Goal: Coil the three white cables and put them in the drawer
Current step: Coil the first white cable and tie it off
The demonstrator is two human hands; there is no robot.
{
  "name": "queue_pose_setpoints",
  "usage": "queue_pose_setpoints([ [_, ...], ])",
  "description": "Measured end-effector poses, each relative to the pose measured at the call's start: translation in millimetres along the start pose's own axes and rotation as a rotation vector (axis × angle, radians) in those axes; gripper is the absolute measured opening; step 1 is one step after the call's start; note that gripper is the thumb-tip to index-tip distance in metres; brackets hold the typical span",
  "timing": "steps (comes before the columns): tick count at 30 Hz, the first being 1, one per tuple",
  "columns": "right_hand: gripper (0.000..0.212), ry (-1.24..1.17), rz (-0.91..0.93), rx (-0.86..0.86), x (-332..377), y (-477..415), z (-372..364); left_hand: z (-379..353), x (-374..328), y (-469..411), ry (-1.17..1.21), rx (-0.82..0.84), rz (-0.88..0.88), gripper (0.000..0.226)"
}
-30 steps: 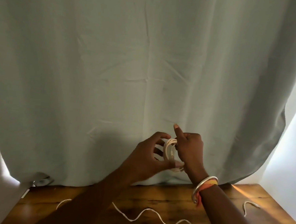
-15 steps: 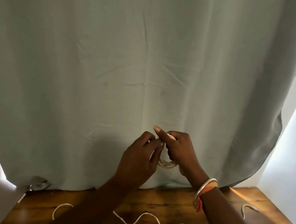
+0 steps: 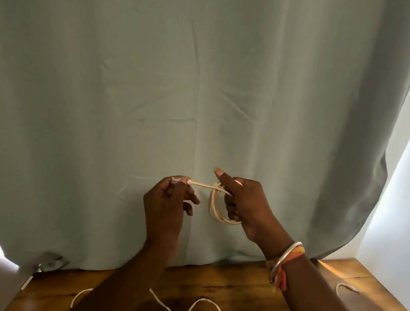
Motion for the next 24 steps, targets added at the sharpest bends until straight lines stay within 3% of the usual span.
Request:
queue_pose_setpoints([
  [2,0.039,-0.011,-0.010,0.011,0,3,-6,-4,26,1,0.184,-0.065,0.308,0.014],
  [4,0.039,-0.027,-0.011,0.005,1,4,-8,-7,38,1,0.245,-0.089,0.425,0.007],
  [7,0.039,-0.035,0.009,0.010,5,7,-11,-5,39,0,0.166,-0.097,0.342,0.026],
  [11,0.041,-0.007,0.030,-0.023,10,6,-14,-11,21,9,-0.003,-0.088,0.054,0.009],
  [15,0.039,-0.036,0.018,-0.027,5,6,-13,-24,11,16,-0.135,0.016,-0.105,0.032],
  [18,0.040,-0.044,0.009,-0.031,2,6,-12,-35,14,20,-0.146,0.163,-0.128,0.019],
  [21,0.042,-0.046,-0.004,-0.042,1,4,-10,-44,25,15,-0.238,0.329,-0.081,0.019],
  [24,0.048,-0.062,-0.054,0.001,-4,3,-10,-43,25,9,-0.229,0.365,-0.035,0.030],
])
Point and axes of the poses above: each hand's wrist, its own y-axis away from the middle knuckle, its own z-axis out of the back of the hand, x = y × z, the point moved 8 cm from there along -y, towards the middle knuckle, and after that the axes turned 4 degrees about y, right-handed, at the moved point
